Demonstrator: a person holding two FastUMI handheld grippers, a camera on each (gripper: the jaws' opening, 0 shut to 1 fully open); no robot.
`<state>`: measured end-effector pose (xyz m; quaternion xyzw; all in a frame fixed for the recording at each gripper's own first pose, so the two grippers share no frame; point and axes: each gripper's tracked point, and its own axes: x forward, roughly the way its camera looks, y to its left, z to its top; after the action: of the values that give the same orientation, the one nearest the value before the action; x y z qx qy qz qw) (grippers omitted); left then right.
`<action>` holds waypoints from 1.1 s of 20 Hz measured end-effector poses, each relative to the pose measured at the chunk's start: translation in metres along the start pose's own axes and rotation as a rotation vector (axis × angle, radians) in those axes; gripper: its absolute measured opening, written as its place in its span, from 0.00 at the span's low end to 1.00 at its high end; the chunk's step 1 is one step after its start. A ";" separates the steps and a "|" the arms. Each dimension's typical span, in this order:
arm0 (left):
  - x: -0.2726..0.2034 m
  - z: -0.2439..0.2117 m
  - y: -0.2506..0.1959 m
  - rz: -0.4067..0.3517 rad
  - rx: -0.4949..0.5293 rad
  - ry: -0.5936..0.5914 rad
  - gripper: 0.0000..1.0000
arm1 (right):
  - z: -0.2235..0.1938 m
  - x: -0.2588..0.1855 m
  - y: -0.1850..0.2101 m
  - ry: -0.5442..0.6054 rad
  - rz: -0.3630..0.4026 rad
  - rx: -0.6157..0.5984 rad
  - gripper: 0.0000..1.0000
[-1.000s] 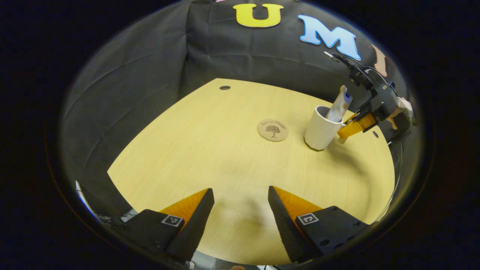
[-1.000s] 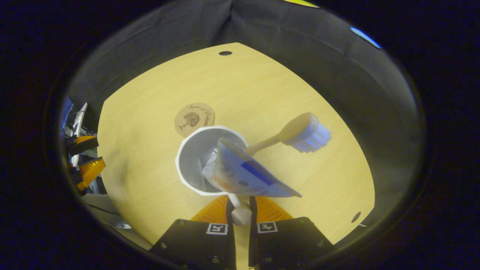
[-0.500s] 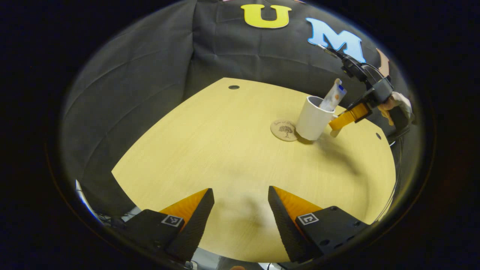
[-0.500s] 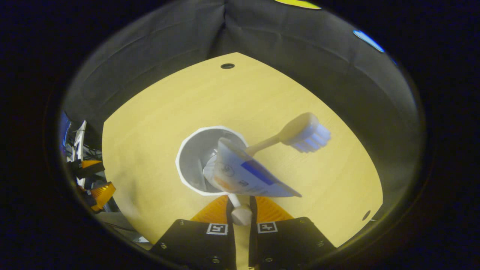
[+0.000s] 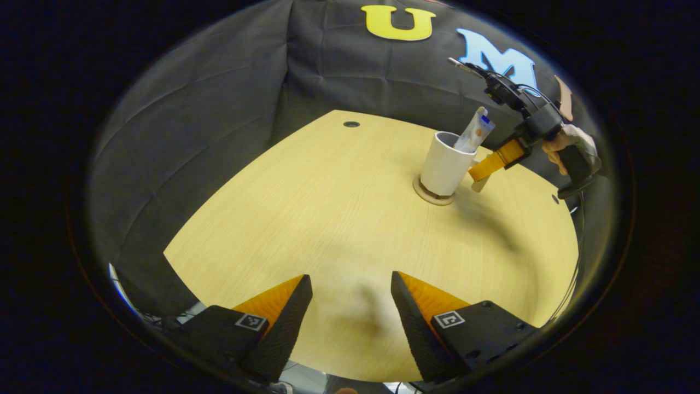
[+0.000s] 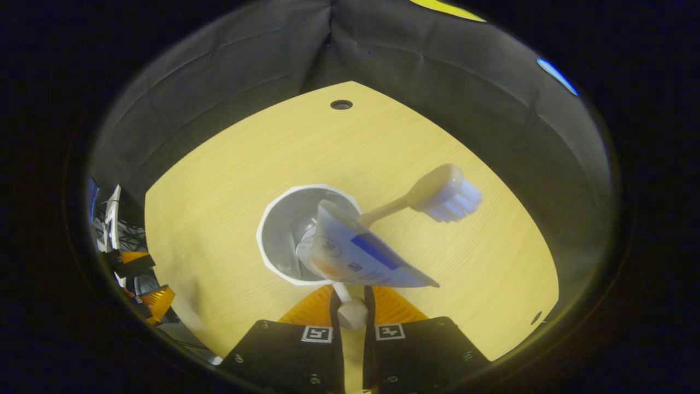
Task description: Put the toothbrush and toothpaste on the desktop into the cup, then pick up the cup and place it on the coaster on the desktop.
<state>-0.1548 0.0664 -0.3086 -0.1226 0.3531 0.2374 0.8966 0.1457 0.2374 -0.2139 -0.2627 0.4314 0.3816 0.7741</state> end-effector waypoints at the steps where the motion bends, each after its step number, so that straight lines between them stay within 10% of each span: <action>1: -0.001 -0.002 0.004 0.000 0.003 0.001 0.95 | -0.004 0.000 -0.003 -0.001 -0.007 0.001 0.13; 10: -0.012 0.003 0.019 -0.017 0.027 -0.013 0.95 | -0.005 -0.007 0.003 -0.049 -0.022 0.110 0.25; 22: -0.005 0.092 -0.041 -0.128 0.139 -0.092 0.95 | -0.043 -0.124 0.004 -0.257 -0.093 0.363 0.26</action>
<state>-0.0843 0.0652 -0.2367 -0.0713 0.3187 0.1598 0.9315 0.0803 0.1624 -0.1275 -0.0878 0.3783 0.2917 0.8741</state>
